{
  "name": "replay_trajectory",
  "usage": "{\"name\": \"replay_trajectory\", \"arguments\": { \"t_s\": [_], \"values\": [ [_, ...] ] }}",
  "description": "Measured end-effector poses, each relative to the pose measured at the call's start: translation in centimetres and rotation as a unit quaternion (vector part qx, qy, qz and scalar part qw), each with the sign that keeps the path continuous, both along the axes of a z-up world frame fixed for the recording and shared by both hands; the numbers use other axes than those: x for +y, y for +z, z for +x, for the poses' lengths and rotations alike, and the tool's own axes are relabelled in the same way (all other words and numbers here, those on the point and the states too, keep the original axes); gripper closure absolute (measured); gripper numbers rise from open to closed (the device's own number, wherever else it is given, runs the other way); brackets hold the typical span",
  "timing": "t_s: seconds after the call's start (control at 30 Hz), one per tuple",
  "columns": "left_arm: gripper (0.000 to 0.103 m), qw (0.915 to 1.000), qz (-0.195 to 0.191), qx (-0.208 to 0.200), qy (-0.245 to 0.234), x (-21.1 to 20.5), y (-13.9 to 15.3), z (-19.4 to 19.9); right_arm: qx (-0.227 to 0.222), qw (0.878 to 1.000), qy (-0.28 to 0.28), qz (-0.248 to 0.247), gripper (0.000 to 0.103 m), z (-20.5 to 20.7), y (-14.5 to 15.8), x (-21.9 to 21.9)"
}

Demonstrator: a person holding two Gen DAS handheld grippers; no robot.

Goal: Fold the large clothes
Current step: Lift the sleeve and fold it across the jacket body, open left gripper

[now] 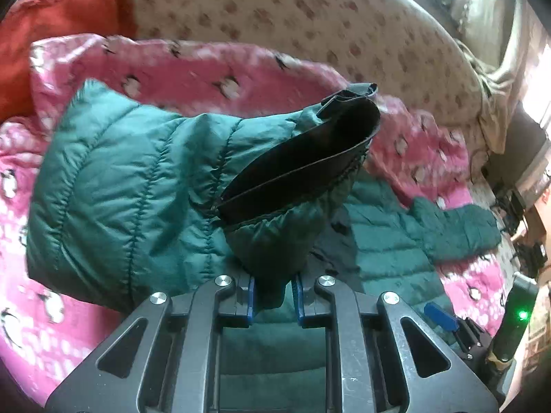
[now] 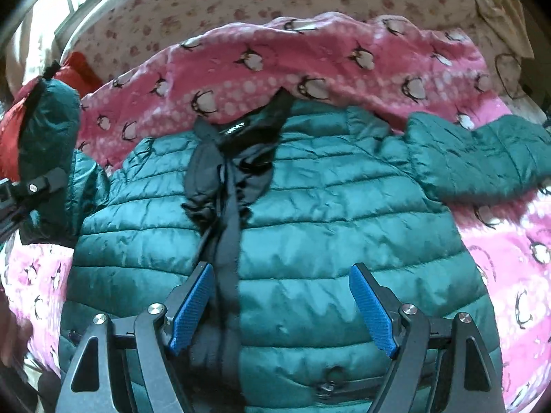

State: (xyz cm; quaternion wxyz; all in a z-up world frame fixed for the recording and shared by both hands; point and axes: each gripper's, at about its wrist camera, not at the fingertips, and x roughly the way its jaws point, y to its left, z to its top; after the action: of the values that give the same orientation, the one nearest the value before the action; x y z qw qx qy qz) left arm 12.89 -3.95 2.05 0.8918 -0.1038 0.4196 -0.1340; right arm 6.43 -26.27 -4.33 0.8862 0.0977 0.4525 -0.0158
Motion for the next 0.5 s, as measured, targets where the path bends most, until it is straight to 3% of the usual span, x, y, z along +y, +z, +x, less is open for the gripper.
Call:
{"name": "replay_trajectory", "arguments": {
  "t_s": [0.33, 0.4, 0.5],
  "values": [
    [0.088, 0.9978, 0.002, 0.051, -0.042, -6.1, -4.6, 0.5, -0.003, 0.998, -0.058, 0.030, 0.023, -1.0, 0.0, -4.7],
    [0.086, 0.9953, -0.019, 0.084, -0.043, -6.5, -6.3, 1.0, 0.000, 0.997, -0.066, 0.044, 0.023, -1.1, -0.2, -5.5],
    [0.079, 0.9917, -0.070, 0.103, -0.032, -5.8, -7.4, 1.2, 0.008, 0.995, -0.073, 0.072, 0.023, -1.3, -0.8, -6.3]
  ]
}}
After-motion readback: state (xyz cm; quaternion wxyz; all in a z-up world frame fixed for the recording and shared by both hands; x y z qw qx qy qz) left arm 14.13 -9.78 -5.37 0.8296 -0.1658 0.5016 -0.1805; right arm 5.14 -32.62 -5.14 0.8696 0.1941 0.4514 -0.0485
